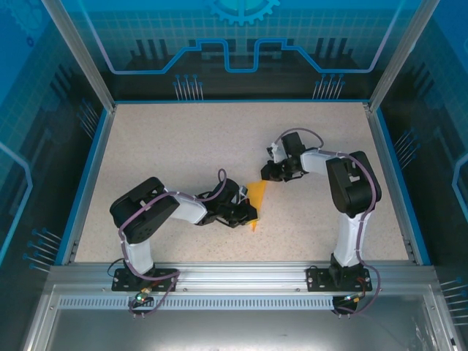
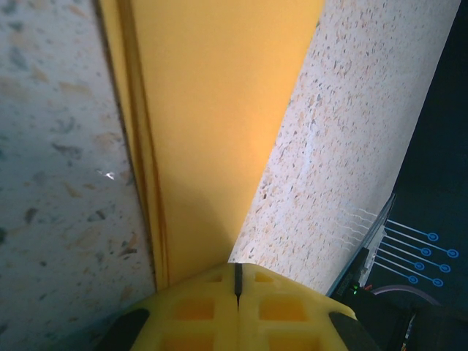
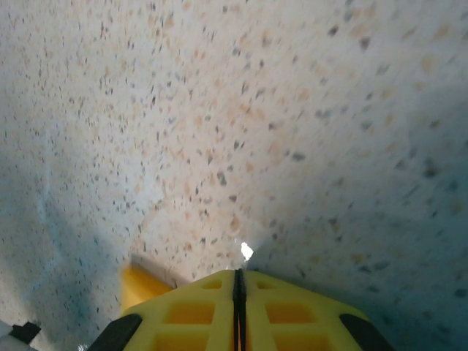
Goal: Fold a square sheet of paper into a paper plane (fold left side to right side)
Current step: Fold the wing for the fifth time at the center of the table.
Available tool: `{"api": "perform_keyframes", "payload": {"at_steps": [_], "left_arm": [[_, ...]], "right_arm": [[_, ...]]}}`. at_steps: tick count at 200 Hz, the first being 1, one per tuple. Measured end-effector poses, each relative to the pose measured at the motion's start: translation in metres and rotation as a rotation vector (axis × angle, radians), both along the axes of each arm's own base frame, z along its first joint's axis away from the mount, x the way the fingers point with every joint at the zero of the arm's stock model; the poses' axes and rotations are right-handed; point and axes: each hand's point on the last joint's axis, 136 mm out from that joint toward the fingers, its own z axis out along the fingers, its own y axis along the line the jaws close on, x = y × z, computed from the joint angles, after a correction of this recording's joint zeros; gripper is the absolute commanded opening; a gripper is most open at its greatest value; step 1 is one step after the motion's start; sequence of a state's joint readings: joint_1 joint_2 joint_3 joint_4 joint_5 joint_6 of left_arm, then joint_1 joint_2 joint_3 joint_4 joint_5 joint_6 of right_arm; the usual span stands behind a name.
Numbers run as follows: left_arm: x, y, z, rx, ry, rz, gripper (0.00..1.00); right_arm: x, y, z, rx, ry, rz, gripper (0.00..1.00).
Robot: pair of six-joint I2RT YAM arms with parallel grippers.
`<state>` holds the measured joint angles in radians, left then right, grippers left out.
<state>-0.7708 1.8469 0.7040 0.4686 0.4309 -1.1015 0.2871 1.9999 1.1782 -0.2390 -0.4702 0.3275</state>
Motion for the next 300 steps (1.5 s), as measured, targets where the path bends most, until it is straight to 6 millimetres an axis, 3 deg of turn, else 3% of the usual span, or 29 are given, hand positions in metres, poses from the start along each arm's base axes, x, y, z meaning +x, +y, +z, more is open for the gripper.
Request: {"api": "perform_keyframes", "payload": {"at_steps": [30,52,72,98,112,134,152,196,238,300], "left_arm": [[0.0,0.0,0.0,0.0,-0.001,0.0,0.0],[0.0,0.0,0.0,0.0,-0.001,0.0,0.0],[0.0,0.0,0.0,0.0,-0.001,-0.001,0.0],[0.0,0.0,0.0,0.001,-0.001,-0.002,0.0],[0.0,0.0,0.0,0.001,-0.001,-0.002,0.0],[-0.001,-0.001,0.0,0.002,-0.001,-0.004,0.0],[-0.001,-0.001,0.0,0.005,0.002,-0.006,0.0],[-0.002,0.0,0.001,0.011,0.005,-0.008,0.0],[-0.005,0.005,0.007,0.038,-0.015,-0.022,0.07],[-0.004,-0.005,0.056,-0.009,-0.106,-0.078,0.15]], "right_arm": [[0.016,-0.006,0.01,-0.011,-0.042,-0.02,0.11],[0.015,-0.008,0.029,-0.006,-0.073,-0.023,0.12],[0.007,-0.008,0.056,0.015,-0.125,-0.021,0.12],[-0.025,0.001,0.076,0.066,-0.143,0.002,0.12],[-0.05,0.012,0.07,0.094,-0.11,0.031,0.12],[-0.091,0.025,0.043,0.116,0.002,0.072,0.12],[-0.107,0.03,0.024,0.112,0.075,0.083,0.12],[-0.107,0.032,-0.004,0.083,0.159,0.064,0.11],[-0.104,0.033,-0.006,0.047,0.207,0.056,0.11],[-0.102,0.033,-0.006,0.034,0.218,0.052,0.1]]}}
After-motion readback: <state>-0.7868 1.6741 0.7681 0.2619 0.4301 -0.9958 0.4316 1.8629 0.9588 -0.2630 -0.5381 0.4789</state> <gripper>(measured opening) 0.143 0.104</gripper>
